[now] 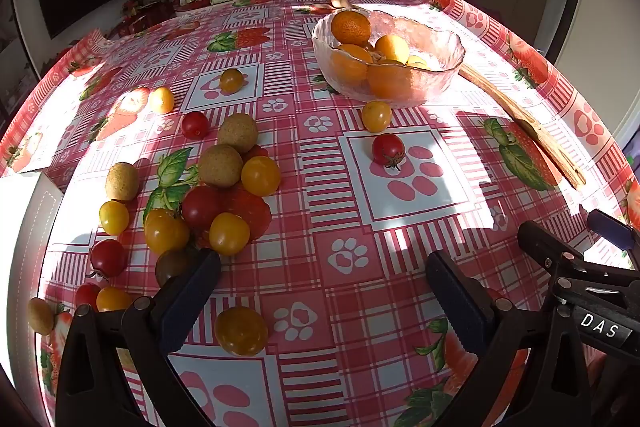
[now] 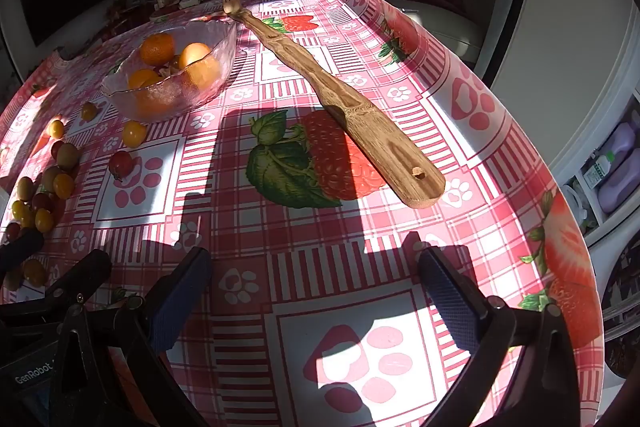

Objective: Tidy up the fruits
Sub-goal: 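Move both grippers toward the scattered fruit on the tablecloth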

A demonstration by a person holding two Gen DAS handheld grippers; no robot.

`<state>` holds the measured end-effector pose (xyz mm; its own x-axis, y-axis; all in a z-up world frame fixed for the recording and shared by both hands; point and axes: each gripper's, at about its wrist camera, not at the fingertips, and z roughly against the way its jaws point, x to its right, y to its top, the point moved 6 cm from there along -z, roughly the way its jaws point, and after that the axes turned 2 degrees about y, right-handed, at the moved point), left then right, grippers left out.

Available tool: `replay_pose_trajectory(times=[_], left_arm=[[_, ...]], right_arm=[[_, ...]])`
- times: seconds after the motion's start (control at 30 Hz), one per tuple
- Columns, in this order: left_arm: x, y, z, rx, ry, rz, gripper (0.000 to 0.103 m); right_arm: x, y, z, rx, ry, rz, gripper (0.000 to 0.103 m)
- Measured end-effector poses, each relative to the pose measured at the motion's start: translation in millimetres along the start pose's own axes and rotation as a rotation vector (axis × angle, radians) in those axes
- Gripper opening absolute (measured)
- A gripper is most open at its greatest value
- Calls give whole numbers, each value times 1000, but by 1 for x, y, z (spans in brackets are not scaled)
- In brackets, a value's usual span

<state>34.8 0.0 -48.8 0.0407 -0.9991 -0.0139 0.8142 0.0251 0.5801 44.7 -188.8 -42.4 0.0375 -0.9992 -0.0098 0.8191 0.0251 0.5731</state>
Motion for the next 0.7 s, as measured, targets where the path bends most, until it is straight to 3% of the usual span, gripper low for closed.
replay_pose_trajectory(times=[0.17, 0.27, 0.43, 0.53, 0.7], left_arm=[[-3, -1, 7, 7, 13, -15, 103], [-11, 1, 34, 91, 36, -31, 103], [-40, 2, 85, 190, 46, -39, 103], [-65, -12, 108, 185, 20, 15, 103], [-105, -56, 129, 120, 55, 113, 103]], right_arm=[[0, 0, 0, -10, 2, 7, 103], [4, -2, 4, -43, -19, -6, 103], [1, -3, 35, 12, -12, 8, 103], [-16, -10, 56, 23, 44, 41, 103], [-55, -46, 77, -62, 172, 81, 103]])
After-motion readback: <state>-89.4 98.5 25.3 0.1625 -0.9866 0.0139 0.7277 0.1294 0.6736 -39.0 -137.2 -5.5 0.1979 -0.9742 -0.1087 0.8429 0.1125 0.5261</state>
